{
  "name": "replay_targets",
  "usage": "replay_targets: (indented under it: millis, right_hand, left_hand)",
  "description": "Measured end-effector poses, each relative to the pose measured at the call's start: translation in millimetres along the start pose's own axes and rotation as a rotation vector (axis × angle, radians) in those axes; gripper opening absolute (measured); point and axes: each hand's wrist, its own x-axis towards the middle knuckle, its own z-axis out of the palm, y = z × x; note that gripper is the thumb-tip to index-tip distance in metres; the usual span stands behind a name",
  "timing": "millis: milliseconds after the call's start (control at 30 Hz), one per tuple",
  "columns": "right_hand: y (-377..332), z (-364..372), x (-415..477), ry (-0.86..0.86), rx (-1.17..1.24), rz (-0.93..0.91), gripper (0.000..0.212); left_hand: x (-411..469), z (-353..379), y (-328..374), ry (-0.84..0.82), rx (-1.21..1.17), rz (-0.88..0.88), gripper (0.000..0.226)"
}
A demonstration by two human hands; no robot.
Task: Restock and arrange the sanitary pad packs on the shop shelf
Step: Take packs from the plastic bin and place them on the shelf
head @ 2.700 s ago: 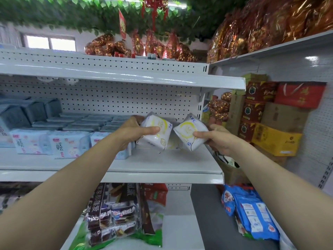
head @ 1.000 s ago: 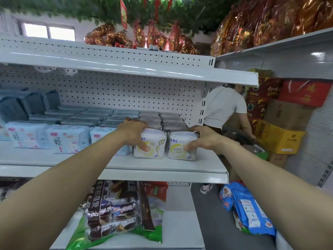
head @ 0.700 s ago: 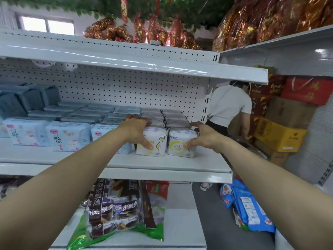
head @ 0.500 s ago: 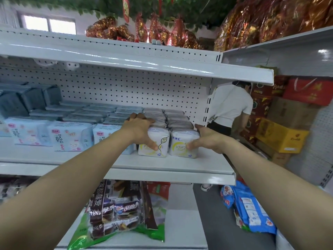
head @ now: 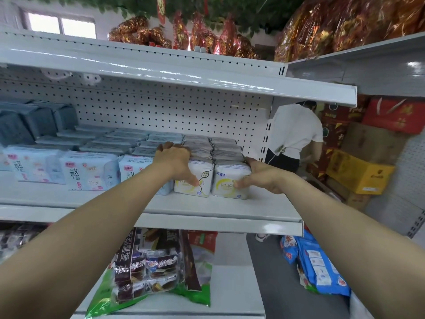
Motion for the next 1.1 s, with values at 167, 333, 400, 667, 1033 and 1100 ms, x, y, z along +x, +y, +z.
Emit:
replay_targets:
  millis: [167,333,400,667,1033,1100]
  right_hand:
    - [-6,2,1,-0.016,-0.008,0.008,0.08]
    - [-8,1,4,-0.02,-0.035,0.029,0.081]
    - [-8,0,3,-0.031,-0.038,0.03,0.081]
    - [-7,-8,8,0.006,-0.223,0.039,0.086]
    - [-32,23,-17,0.28,-0.88,-0.071,0.079]
    - [-41,34,-29,0.337,-0.919,-0.046,0.076]
  left_hand:
    - [2,-1,-1,-0.014,0.033,-0.067,0.068]
    - [3,1,-3,-0.033,-0.003,-0.019,0.091]
    - [2,2,-5,-0.019,-0.004,0.009,0.103]
    - [-2,3,-6,-0.009,0.008,0.02,0.106]
    - [-27,8,0,0.139,0.041,-0.009,0.102]
    - [-37,3,-6,0.171,0.005,0.013,0.101]
